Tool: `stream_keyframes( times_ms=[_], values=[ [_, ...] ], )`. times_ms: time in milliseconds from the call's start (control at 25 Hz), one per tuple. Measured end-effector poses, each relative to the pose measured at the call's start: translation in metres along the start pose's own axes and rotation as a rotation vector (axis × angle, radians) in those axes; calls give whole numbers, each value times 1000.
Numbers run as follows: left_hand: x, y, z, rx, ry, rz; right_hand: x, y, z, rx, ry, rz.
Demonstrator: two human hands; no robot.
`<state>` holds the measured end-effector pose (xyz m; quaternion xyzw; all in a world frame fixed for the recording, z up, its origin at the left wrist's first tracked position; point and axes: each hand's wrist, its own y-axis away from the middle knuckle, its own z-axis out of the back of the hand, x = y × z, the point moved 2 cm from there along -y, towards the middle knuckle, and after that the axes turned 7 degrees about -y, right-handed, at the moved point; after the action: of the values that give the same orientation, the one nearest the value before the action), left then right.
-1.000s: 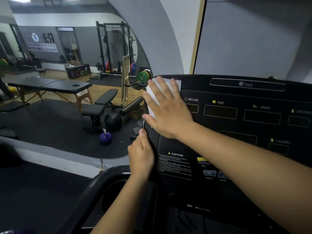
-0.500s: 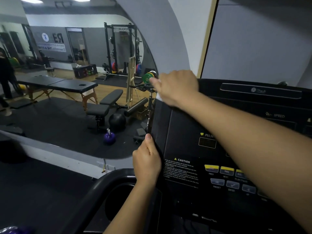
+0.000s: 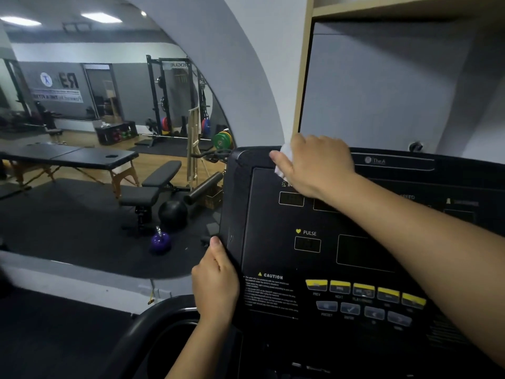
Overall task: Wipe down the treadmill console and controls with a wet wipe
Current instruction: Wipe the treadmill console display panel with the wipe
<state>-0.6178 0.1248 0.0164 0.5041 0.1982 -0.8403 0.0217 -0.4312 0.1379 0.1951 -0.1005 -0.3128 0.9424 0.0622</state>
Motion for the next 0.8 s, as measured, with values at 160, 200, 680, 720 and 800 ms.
stream_keyframes(
  times_ms=[160,200,680,720,800],
  values=[
    [5,-1,-3,-15,-23,-6,60,-27,-6,8,-16,108],
    [5,-2,-2,-9,-21,-17,76,-30,-10,-15,-35,153],
    [3,-1,0,27,3,7,49,32,-23,119,145,362],
    [4,-1,0,25,1,7,40,21,-15,130,113,239],
    [4,-1,-1,16,10,16,30,-1,-3,109,34,29]
  ],
)
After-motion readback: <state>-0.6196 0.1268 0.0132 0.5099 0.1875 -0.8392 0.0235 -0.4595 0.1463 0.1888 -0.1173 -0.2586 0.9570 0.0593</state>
